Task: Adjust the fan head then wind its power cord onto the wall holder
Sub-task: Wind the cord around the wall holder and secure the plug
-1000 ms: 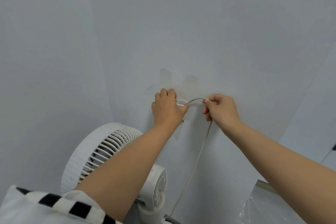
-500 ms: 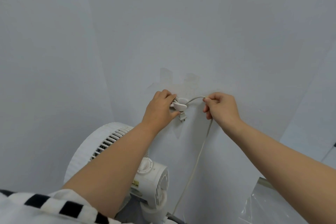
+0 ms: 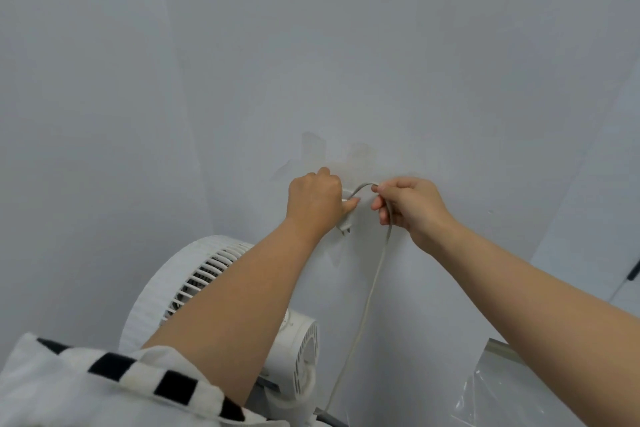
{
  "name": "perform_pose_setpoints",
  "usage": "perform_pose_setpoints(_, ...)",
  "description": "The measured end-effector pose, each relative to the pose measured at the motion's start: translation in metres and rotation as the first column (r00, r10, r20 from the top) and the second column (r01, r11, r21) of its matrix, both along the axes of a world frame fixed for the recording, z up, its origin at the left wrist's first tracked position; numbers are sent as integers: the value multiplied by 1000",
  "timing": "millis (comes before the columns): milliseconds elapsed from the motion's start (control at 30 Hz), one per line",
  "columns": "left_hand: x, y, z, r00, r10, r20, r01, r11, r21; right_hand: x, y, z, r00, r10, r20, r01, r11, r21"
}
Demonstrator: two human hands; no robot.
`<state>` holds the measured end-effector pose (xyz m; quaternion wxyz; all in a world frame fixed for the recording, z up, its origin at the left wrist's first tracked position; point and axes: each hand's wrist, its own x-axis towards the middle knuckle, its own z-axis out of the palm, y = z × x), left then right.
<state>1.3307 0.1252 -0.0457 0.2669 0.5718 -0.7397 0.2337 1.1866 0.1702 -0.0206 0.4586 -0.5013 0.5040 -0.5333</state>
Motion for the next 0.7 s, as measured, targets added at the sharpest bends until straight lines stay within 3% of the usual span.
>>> perform_pose_setpoints(133,18,-9,6,949,-25,-315,98,971,218,-7,-4,1,995,76,-59,-75,997,33)
perform_pose_setpoints(200,35,-9,8,884,-32,-466,151,963,221,-11,-6,0,989,88,-116,-85,996,27)
perform_pose_setpoints(300,45,3,3,840,-107,-532,234,956,177,-12,-7,3,984,67,-167,-62,997,36)
perform_pose_setpoints(333,41,10,2,804,-128,-581,318,918,237,-12,-8,6,984,58,-166,-51,998,45)
perform_pose_setpoints(367,35,17,0,741,-123,-660,440,831,339,-12,-8,8,986,52,-155,-43,997,60)
perform_pose_setpoints(433,21,31,-2,622,-22,-783,674,524,521,-11,-9,12,992,56,-117,-45,995,90)
perform_pose_setpoints(500,8,36,-6,592,22,-806,769,284,573,-11,-11,13,996,57,-75,-50,994,102)
perform_pose_setpoints(533,3,37,-9,564,38,-825,800,222,557,-11,-12,13,997,54,-61,-47,993,106)
perform_pose_setpoints(600,-5,38,-9,493,80,-866,842,208,498,-11,-13,14,998,50,-44,-45,993,108)
perform_pose_setpoints(700,-10,39,-4,427,102,-899,838,329,435,-10,-12,14,998,66,-14,-64,993,94)
